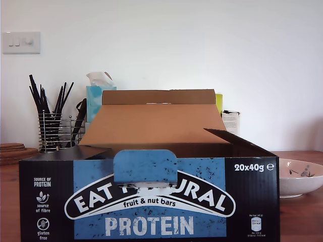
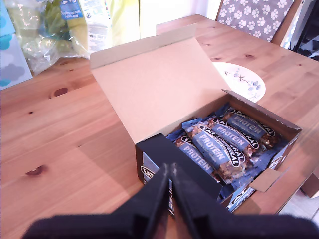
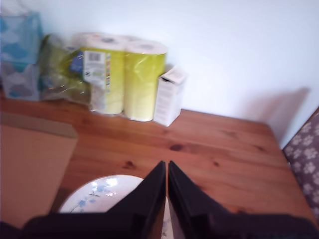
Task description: Spread the side flaps of the carton box of snackbars
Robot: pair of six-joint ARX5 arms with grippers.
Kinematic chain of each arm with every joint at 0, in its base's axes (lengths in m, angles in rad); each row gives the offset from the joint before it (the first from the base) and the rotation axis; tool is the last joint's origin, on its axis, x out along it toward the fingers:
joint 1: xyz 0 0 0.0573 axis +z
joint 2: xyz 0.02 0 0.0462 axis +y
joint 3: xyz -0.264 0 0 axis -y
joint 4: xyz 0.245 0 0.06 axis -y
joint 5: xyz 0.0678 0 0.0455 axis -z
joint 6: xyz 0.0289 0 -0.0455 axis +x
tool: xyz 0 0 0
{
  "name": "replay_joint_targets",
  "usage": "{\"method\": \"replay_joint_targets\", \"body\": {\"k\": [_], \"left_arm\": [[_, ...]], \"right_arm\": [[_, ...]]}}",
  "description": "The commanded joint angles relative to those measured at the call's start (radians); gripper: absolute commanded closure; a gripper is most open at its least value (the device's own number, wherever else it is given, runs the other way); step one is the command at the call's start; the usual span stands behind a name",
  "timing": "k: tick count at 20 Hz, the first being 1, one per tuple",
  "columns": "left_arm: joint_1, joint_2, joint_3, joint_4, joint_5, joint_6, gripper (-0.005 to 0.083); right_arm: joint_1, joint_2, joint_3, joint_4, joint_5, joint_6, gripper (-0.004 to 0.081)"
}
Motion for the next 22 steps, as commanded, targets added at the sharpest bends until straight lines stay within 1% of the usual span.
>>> {"method": "replay_joint_targets", "body": {"k": [1,4,6,7,9,10,11,14,16,18,20,22], "left_arm": [[-0.002,0.004,0.000,0.009,0.019,0.006,0.0795],[-0.002,0.017,0.000,0.016,0.041,0.031,0.0795],[-0.002,0.043,0.000,0.029,0.051,0.031,0.0795],[-0.003,0.063,0.000,0.045,0.069,0.031,0.0795],[-0.016,0.105,0.000,0.093,0.091,0.031,0.0795],[-0.027,0.128,0.000,0.113,0.093,0.031,0.0795],[-0.042,0.156,0.000,0.127,0.093,0.031,0.0795],[-0.102,0.249,0.000,0.162,0.092,0.031,0.0795],[-0.162,0.301,0.000,0.204,0.076,0.022,0.0795],[-0.238,0.362,0.000,0.246,0.023,0.009,0.0795],[-0.323,0.421,0.000,0.291,-0.035,-0.005,0.0795],[-0.407,0.480,0.000,0.345,-0.105,-0.031,0.0795]], "right_arm": [[-0.085,-0.003,-0.005,0.018,-0.080,-0.005,0.0783],[-0.267,0.027,-0.005,0.003,-0.274,-0.005,0.0783],[-0.343,0.028,-0.005,-0.029,-0.443,0.020,0.0783],[-0.365,0.028,-0.005,-0.052,-0.544,0.025,0.0783],[-0.373,0.028,-0.004,-0.127,-0.716,0.016,0.0783],[-0.373,0.028,-0.004,-0.171,-0.788,0.021,0.0783],[-0.371,0.028,-0.003,-0.211,-0.842,0.023,0.0783],[-0.362,0.016,0.010,-0.322,-0.938,0.021,0.0783],[-0.343,0.005,0.031,-0.382,-0.960,0.019,0.0783],[-0.317,-0.007,0.059,-0.438,-0.963,0.014,0.0783],[-0.297,-0.016,0.087,-0.477,-0.996,0.014,0.0783],[-0.286,-0.019,0.128,-0.522,-0.998,0.014,0.0783]]}}
